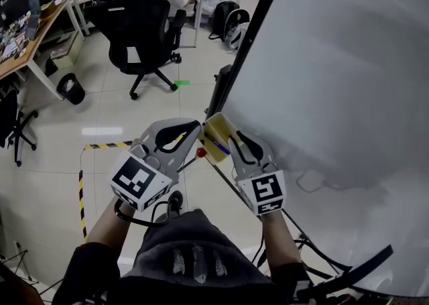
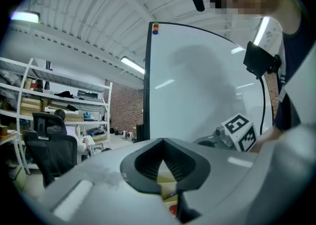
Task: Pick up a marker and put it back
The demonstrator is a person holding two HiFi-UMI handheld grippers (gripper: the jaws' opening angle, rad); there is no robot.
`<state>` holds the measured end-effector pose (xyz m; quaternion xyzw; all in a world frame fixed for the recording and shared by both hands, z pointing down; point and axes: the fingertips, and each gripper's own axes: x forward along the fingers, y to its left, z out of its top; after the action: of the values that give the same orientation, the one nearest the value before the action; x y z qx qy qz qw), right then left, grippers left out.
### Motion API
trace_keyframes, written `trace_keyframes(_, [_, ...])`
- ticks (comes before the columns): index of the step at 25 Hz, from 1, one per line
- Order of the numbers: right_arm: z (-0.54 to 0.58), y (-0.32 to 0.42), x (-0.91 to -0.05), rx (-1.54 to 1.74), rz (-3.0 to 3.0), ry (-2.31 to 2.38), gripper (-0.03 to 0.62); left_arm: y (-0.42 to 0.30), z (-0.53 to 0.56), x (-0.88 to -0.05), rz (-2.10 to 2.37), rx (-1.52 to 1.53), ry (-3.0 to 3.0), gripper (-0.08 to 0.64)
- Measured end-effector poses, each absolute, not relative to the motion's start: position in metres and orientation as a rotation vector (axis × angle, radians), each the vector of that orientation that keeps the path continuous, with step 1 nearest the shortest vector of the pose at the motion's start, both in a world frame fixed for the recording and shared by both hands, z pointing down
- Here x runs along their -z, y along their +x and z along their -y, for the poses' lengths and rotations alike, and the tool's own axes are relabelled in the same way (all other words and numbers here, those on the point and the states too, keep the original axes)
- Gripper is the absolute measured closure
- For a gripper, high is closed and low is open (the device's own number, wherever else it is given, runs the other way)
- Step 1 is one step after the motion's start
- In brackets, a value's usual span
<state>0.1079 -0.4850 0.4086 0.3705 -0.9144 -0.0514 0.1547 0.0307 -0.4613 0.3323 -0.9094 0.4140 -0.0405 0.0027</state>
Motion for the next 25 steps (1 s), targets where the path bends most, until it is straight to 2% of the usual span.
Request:
trace_keyframes(10, [0.460, 0.088, -0.298, 0.332, 2.842, 1.010, 0.523, 0.029, 0.450, -0.296, -1.294, 0.111, -2.761, 0.554])
trace_keyframes(12, [0.449, 0.087, -0.283, 0.356, 2.879, 0.993, 0.588, 0.029, 0.445, -0.291, -1.301, 0.108, -2.744, 0.554])
trace_keyframes(13, [0.444, 0.086, -0.277, 0.369, 2.890, 0.985, 0.591, 0.029, 0.442, -0.289, -1.306, 0.108, -2.738, 0.554])
trace_keyframes(25, [0.412, 0.079, -0.276, 0.324, 2.965, 0.882, 0.591, 0.020, 0.401, -0.284, -1.427, 0.178, -2.681, 0.554])
